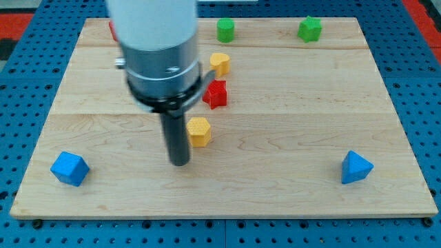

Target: Slide blue triangle towards the yellow hexagon

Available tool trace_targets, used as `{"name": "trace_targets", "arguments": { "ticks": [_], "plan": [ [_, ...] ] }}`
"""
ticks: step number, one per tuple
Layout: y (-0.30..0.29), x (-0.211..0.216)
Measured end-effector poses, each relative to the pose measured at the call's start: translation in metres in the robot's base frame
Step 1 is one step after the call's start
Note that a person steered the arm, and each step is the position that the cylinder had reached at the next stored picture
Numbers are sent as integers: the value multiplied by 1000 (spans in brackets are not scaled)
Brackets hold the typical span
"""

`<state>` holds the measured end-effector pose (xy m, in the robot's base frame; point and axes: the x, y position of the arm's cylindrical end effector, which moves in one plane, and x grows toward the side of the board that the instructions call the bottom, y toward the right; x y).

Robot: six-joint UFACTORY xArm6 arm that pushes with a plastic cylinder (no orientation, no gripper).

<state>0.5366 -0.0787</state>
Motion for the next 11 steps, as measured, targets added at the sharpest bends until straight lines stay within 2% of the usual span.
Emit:
{"name": "trace_targets", "arguments": {
  "ticks": [1,2,3,4,5,6,10,11],
  "plan": [
    [18,-29],
    [72,-36],
    [55,-30],
    [114,-27],
    [189,-47],
    [242,-37],
    [340,25],
    [306,44]
  ]
}}
